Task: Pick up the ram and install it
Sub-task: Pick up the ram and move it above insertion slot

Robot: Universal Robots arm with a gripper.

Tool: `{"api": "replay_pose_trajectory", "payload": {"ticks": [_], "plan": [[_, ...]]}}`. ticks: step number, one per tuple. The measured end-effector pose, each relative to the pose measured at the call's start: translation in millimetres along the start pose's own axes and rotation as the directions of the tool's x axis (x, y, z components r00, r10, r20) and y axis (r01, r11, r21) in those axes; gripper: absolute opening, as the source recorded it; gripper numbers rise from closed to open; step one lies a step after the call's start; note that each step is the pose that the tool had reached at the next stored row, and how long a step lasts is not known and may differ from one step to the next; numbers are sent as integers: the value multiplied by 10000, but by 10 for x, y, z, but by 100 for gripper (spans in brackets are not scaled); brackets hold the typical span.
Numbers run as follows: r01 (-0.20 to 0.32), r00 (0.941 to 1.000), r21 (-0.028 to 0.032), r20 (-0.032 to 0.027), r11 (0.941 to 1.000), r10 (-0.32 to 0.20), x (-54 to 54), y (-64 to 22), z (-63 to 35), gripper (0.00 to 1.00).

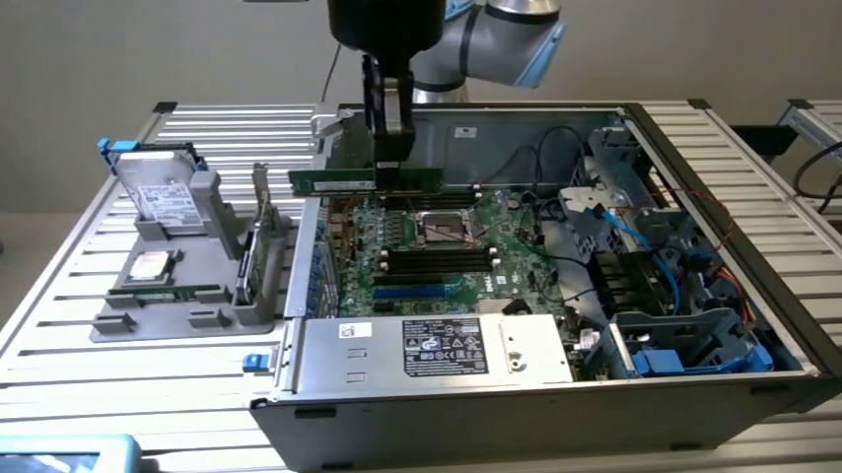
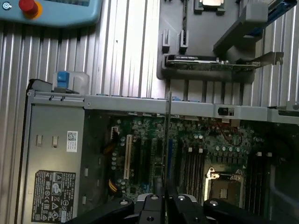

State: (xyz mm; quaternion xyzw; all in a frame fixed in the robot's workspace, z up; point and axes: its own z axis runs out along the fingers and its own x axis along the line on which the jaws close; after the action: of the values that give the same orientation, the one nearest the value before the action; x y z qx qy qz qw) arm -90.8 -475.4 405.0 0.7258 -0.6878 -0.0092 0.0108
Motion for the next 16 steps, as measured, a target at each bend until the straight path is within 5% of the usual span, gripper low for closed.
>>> {"api": "replay_pose_trajectory", "payload": {"ticks": [3, 11, 16], "plan": [[-1, 10000, -1, -39, 10000, 1, -16, -138, 32, 13], [-8, 9996, -4, -278, 10000, 8, -89, -500, 78, 13], [-9, 9995, 45, -312, 10000, 10, -165, -683, 97, 13]]}}
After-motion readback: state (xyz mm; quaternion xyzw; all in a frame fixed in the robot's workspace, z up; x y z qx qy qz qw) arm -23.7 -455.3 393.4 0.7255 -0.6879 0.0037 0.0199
